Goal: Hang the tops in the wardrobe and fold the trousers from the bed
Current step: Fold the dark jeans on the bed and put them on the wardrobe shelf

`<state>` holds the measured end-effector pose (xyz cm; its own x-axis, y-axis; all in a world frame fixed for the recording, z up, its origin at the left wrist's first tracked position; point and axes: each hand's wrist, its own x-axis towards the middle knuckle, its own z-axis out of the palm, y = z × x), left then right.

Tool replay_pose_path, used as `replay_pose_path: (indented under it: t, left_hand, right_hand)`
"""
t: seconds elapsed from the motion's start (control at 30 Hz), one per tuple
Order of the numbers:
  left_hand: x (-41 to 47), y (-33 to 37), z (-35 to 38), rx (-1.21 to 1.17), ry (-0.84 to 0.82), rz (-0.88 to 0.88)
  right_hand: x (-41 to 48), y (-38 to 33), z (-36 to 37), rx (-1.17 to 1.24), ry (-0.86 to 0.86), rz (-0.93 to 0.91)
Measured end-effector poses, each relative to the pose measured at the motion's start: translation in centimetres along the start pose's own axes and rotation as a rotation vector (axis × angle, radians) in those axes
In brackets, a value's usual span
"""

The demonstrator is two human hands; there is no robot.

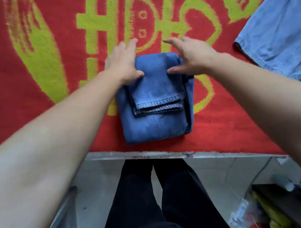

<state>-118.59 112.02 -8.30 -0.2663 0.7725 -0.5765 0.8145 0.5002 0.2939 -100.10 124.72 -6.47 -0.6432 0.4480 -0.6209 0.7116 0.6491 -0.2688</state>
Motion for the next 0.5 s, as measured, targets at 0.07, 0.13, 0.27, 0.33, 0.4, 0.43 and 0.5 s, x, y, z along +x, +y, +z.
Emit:
replay_pose_path:
  t: [0.07, 0.13, 0.27, 0.33, 0.4, 0.43, 0.5]
  left_hand:
    - [2.2, 0.1, -0.9, 0.120, -0.078, 0.026]
    - [3.7, 0.0, -0.8, 0.128, -0.245, 0.018]
    - [3.6, -0.2, 0.6, 0.098, -0.330, -0.001]
    - [2.8, -0.1, 1.1, 0.107, -0.257, 0.008]
    - [2.0, 0.1, 1.3, 0.152, -0.215, 0.007]
    - [1.5, 0.2, 1.3, 0.178, -0.215, 0.004]
    - [0.6, 0.3, 1.3, 0.208, -0.234, 0.005]
  right_hand:
    - [2.5, -0.2, -1.3, -0.061, -0.073, 0.033]
    - [4.6, -0.7, -1.8, -0.056, -0.211, 0.052]
    - [6.2, -1.4, -0.9, -0.013, -0.391, 0.088]
    - [5.9, -1.5, -0.3, -0.020, -0.382, 0.083]
    - [5.2, -1.8, -0.1, -0.026, -0.371, 0.085]
    - [4.7, -2.1, -0.1, -0.032, -0.382, 0.090]
    - [3.7, -2.7, 0.0, -0.052, -0.423, 0.107]
